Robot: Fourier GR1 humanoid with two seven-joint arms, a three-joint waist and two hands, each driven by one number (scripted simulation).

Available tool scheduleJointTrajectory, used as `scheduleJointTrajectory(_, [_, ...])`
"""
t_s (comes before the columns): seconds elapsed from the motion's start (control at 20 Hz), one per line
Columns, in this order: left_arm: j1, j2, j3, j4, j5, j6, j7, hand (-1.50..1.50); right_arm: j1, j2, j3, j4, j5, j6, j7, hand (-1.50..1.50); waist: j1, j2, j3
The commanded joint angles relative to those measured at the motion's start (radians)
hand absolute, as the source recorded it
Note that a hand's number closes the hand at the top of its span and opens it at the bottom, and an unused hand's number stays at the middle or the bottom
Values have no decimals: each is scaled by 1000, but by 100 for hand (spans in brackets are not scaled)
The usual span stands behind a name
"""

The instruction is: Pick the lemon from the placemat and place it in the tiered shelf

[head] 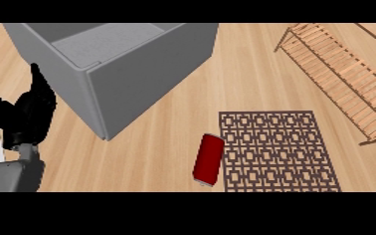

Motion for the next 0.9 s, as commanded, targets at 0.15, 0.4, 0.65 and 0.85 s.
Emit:
scheduleJointTrajectory(0.15, [-63,-48,-58,-7,3,-40,-11,0,67,-123,-169,190,-98,-2,-210,150,-3,6,-2])
scheduleJointTrajectory(0.4, [-54,-25,-45,-27,22,-79,14,0,90,-194,-205,392,-77,-49,-399,150,7,8,-2])
scheduleJointTrajectory(0.65, [-83,-98,-84,29,-47,-11,-20,0,64,-234,-190,454,-77,-68,-400,150,0,7,-3])
scheduleJointTrajectory(0.85, [-94,-33,-40,-31,13,-77,60,0,95,-260,-198,571,-55,-108,-521,150,8,7,-2])
